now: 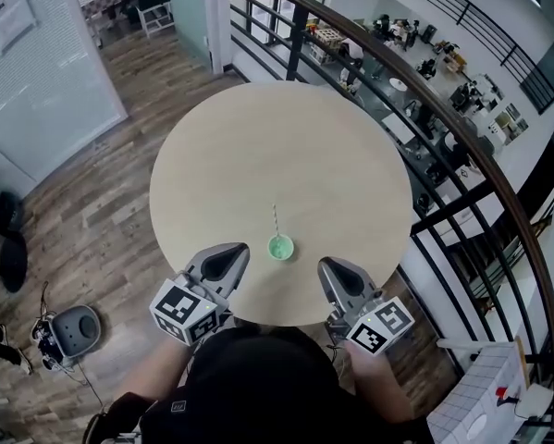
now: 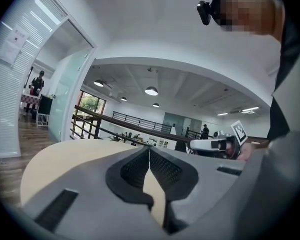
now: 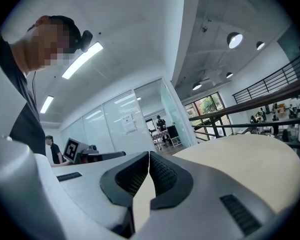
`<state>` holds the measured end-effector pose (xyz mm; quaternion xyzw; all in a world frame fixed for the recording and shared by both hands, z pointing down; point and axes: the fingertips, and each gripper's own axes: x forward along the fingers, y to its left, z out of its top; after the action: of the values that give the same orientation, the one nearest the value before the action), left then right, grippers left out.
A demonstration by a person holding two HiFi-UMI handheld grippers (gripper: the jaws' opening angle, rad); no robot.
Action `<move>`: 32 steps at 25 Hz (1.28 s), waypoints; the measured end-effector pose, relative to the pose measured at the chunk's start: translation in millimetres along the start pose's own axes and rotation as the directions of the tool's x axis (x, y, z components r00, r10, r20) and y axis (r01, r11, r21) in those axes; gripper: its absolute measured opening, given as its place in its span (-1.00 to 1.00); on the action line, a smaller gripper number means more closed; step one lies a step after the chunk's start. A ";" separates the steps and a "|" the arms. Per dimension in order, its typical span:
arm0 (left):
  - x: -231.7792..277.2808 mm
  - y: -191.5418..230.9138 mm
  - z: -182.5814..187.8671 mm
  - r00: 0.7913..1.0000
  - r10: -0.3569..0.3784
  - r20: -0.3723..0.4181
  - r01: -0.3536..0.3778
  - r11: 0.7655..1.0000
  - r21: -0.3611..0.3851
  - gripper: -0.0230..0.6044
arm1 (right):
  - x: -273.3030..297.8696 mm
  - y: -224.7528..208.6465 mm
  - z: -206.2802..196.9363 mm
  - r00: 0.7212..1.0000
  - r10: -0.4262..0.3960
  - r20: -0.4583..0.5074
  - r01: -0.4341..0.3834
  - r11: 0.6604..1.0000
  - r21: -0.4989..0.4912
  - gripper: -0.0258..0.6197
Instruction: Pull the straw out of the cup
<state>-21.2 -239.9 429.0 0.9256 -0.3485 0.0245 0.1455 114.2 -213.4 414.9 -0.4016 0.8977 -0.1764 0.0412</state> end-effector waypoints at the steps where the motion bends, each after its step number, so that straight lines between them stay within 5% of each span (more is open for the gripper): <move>1: 0.6 2.8 -0.1 1.000 -0.008 -0.001 0.008 1.000 0.003 -0.90 | 4.6 2.1 -0.4 1.000 -0.001 0.002 0.001 1.000 0.002 -0.85; 10: 34.9 20.8 -24.0 0.998 -0.026 -0.051 0.025 0.999 -0.021 -0.88 | 20.8 -10.0 -10.5 1.000 -0.020 -0.017 0.020 0.999 0.035 -0.85; 16: 67.3 34.0 -49.8 0.996 -0.023 -0.087 0.021 1.000 -0.017 -0.55 | 23.5 -34.8 -27.9 0.999 -0.033 -0.033 0.035 0.998 0.056 -0.85; 32: 149.2 78.3 -152.7 0.970 -0.094 -0.223 0.072 0.992 -0.104 -0.22 | 42.4 -81.9 -68.9 0.993 -0.063 -0.098 0.072 0.993 0.094 -0.85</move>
<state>49.1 -347.4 616.8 0.9226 -0.2911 0.1073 0.2294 128.6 -275.4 510.9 -0.4203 0.8750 -0.2401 0.0121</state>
